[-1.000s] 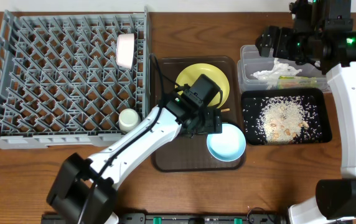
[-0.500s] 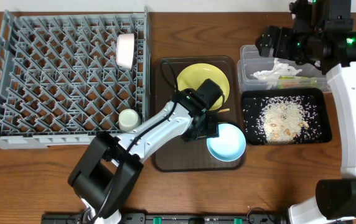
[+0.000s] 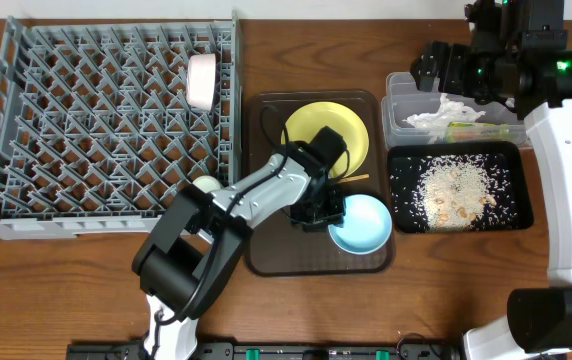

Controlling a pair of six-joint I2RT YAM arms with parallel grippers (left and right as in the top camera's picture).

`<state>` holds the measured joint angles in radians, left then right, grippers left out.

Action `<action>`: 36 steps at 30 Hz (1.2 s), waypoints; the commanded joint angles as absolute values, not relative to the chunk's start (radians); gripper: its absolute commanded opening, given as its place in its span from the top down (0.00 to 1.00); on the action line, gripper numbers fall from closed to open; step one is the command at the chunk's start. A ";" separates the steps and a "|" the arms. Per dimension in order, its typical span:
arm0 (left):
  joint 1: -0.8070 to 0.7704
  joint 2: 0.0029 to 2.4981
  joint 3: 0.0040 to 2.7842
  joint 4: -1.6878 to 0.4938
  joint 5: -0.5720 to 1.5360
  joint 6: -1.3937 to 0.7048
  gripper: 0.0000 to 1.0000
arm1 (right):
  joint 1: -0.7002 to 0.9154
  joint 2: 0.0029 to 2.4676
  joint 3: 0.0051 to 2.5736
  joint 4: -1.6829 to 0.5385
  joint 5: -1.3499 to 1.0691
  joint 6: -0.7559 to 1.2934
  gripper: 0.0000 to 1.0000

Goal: Sort waste into correct bins and load items into the dishwasher
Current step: 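Grasp the light-blue bowl rim with the left gripper, then lift the light-blue bowl and carry it left to the rack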

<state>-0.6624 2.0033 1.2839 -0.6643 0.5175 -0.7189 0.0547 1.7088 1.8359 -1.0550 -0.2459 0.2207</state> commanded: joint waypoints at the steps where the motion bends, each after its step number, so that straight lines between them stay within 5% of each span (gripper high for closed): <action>1: -0.656 2.001 1.276 -0.663 0.565 -0.704 0.73 | 0.061 1.715 1.836 -1.056 -0.243 0.228 0.01; 8: -0.654 1.990 1.281 -0.669 0.565 -0.704 0.92 | 0.061 1.715 1.836 -1.056 -0.243 0.228 0.01; 20: -0.650 1.786 1.299 -0.753 0.396 -0.686 0.92 | 0.061 1.715 1.836 -1.056 -0.243 0.228 0.01; 36: -0.570 1.506 1.300 -0.873 -0.968 -0.395 0.92 | 0.061 1.715 1.836 -1.056 -0.243 0.228 0.01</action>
